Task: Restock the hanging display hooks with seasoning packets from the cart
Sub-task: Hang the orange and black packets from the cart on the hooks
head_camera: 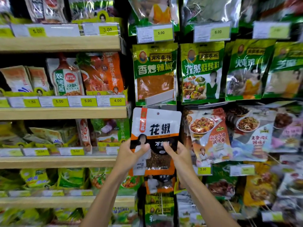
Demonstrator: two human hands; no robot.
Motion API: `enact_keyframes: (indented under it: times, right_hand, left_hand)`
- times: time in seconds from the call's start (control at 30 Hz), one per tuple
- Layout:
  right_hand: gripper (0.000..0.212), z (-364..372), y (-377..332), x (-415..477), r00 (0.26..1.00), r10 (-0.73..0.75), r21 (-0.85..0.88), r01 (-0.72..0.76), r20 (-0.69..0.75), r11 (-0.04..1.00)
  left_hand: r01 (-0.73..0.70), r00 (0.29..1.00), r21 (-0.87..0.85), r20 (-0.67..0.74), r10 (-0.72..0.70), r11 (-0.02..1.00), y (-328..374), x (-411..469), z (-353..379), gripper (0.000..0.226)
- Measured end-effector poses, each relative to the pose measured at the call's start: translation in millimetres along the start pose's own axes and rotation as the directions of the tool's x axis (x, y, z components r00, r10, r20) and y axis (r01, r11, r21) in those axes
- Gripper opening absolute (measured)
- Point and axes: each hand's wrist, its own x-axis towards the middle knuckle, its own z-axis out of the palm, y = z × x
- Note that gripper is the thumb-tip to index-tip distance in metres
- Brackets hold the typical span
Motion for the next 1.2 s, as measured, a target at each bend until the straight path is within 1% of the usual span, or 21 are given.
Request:
enact_keyframes:
  times: [0.07,0.1,0.13,0.17,0.2,0.23,0.27,0.3,0.33,0.37,0.47,0.53,0.6,0.7,0.8,0.83,0.87,0.97,1.07,1.13,1.2]
  right_hand:
    - [0.029,-9,3,2,0.999,0.015,0.008,-0.015,-0.034,1.000]
    - [0.031,-14,4,2,0.999,0.018,0.001,-0.018,-0.046,1.000]
    - [0.031,-19,6,4,0.998,0.014,-0.020,-0.015,-0.060,1.000]
    - [0.030,-25,8,5,0.997,0.008,-0.049,-0.012,-0.072,0.999]
    - [0.027,-30,11,7,0.997,0.003,-0.074,-0.009,-0.082,0.997]
    - [0.024,-34,14,8,0.996,0.003,-0.087,-0.011,-0.090,0.996]
    - [0.021,-38,17,9,0.995,0.002,-0.091,-0.011,-0.098,0.996]
    - [0.019,-40,19,11,0.994,0.002,-0.094,-0.012,-0.107,0.995]
    - [0.020,-42,21,14,0.993,0.001,-0.098,-0.013,-0.114,0.995]
    - [0.021,-43,22,16,0.993,-0.001,-0.104,-0.011,-0.117,0.994]
    - [0.022,-42,23,25,0.995,-0.018,-0.165,0.000,-0.102,0.986]
    - [0.018,-40,22,32,0.995,-0.024,-0.210,0.002,-0.099,0.978]
    - [0.013,-38,20,39,0.994,-0.031,-0.233,0.006,-0.104,0.973]
    - [0.018,-34,17,49,0.994,-0.031,-0.238,0.005,-0.106,0.971]
    - [0.030,-30,15,57,0.994,-0.005,-0.216,-0.019,-0.109,0.976]
    - [0.031,-28,14,60,0.994,0.004,-0.207,-0.028,-0.113,0.978]
    - [0.028,-27,15,61,0.993,0.008,-0.199,-0.032,-0.121,0.979]
    - [0.010,-23,16,67,0.987,0.000,-0.210,-0.034,-0.162,0.977]
    - [0.007,-19,21,73,0.981,0.005,-0.241,-0.052,-0.192,0.969]
    - [0.020,-17,24,83,0.978,0.029,-0.263,-0.083,-0.205,0.961]
    - [0.039,-14,24,96,0.973,0.057,-0.298,-0.125,-0.225,0.946]
  left_hand:
    - [-0.057,0.997,0.062,0.046,0.054,0.996,3,3,3,0.009]
    - [-0.095,0.995,0.099,0.031,0.093,0.990,7,6,2,0.006]
    - [-0.136,0.989,0.166,-0.030,0.143,0.977,12,10,-1,0.007]
    - [-0.194,0.963,0.285,-0.125,0.237,0.939,18,15,-7,0.011]
    - [-0.261,0.899,0.430,-0.218,0.381,0.864,25,21,-13,0.017]
    - [-0.318,0.794,0.583,-0.268,0.546,0.748,32,28,-20,0.019]
    - [-0.344,0.678,0.712,-0.263,0.687,0.612,37,37,-25,0.019]
    - [-0.340,0.584,0.803,-0.227,0.779,0.489,41,47,-30,0.020]
    - [-0.323,0.531,0.862,-0.178,0.829,0.392,44,57,-35,0.023]
    - [-0.300,0.516,0.899,-0.129,0.847,0.320,45,67,-39,0.025]
    - [-0.276,0.548,0.939,-0.019,0.836,0.203,33,88,-47,0.029]
    - [-0.291,0.554,0.944,0.033,0.832,0.157,20,93,-52,0.027]
    - [-0.295,0.556,0.946,0.053,0.830,0.136,7,93,-54,0.025]
    - [-0.305,0.584,0.941,0.065,0.809,0.145,-6,92,-57,0.025]
    - [-0.323,0.581,0.935,0.072,0.811,0.148,-7,92,-59,0.025]
    - [-0.327,0.577,0.933,0.071,0.814,0.151,-7,92,-59,0.026]
    - [-0.331,0.574,0.931,0.069,0.816,0.154,-8,92,-59,0.027]
    - [-0.342,0.568,0.925,0.063,0.820,0.166,-10,91,-60,0.029]
    - [-0.348,0.564,0.921,0.055,0.824,0.177,-10,91,-59,0.030]
    - [-0.348,0.570,0.919,0.051,0.820,0.185,-10,91,-59,0.030]
    - [-0.348,0.573,0.919,0.049,0.818,0.188,-10,91,-59,0.030]
